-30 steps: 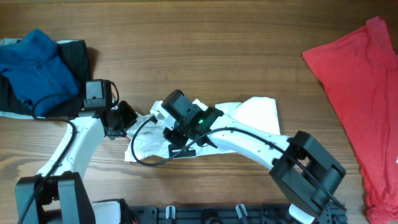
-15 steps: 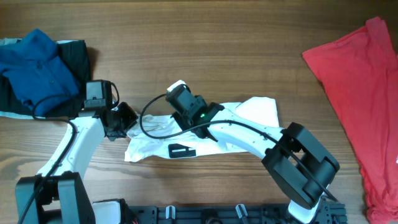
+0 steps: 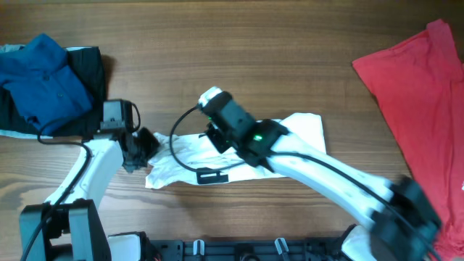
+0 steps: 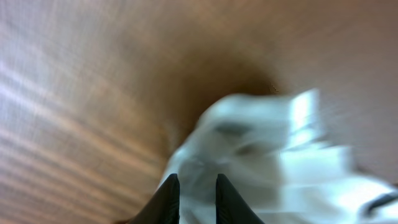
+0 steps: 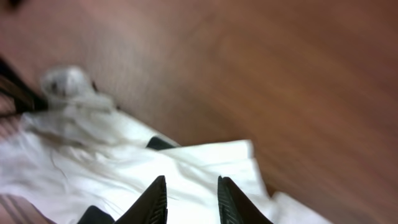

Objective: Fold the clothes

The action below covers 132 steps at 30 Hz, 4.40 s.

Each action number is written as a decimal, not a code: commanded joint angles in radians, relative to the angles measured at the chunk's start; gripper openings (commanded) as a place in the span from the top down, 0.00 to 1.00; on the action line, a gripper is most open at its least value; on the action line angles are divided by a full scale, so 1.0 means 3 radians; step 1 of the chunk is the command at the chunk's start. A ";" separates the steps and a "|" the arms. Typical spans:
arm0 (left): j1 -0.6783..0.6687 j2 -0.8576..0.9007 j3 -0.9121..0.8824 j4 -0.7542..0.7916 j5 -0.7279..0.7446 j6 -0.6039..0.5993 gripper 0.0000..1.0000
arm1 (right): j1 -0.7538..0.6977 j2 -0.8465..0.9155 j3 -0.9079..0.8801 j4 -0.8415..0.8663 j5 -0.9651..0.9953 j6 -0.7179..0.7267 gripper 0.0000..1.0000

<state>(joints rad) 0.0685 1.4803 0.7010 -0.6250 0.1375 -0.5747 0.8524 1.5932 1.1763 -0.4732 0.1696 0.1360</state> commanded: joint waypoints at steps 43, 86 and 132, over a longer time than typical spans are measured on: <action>0.0018 0.0240 -0.0219 0.0168 0.0989 0.0685 0.37 | -0.1391 -0.0993 0.0069 -0.2828 0.0799 0.2970 0.47; 0.0103 -0.0341 0.1358 -0.0965 0.1685 -0.0001 0.96 | -0.2257 -0.0858 -0.0003 -0.2120 -0.0128 0.0968 0.37; -0.2174 -0.0048 0.1358 0.1021 0.0996 -0.1130 0.41 | -0.2405 0.0072 -0.0018 -0.1823 -0.0383 0.0608 0.37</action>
<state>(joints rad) -0.6491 1.5455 1.0916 -0.2996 0.4152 -1.0103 0.1337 1.6047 1.1820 -1.0271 0.1177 0.3759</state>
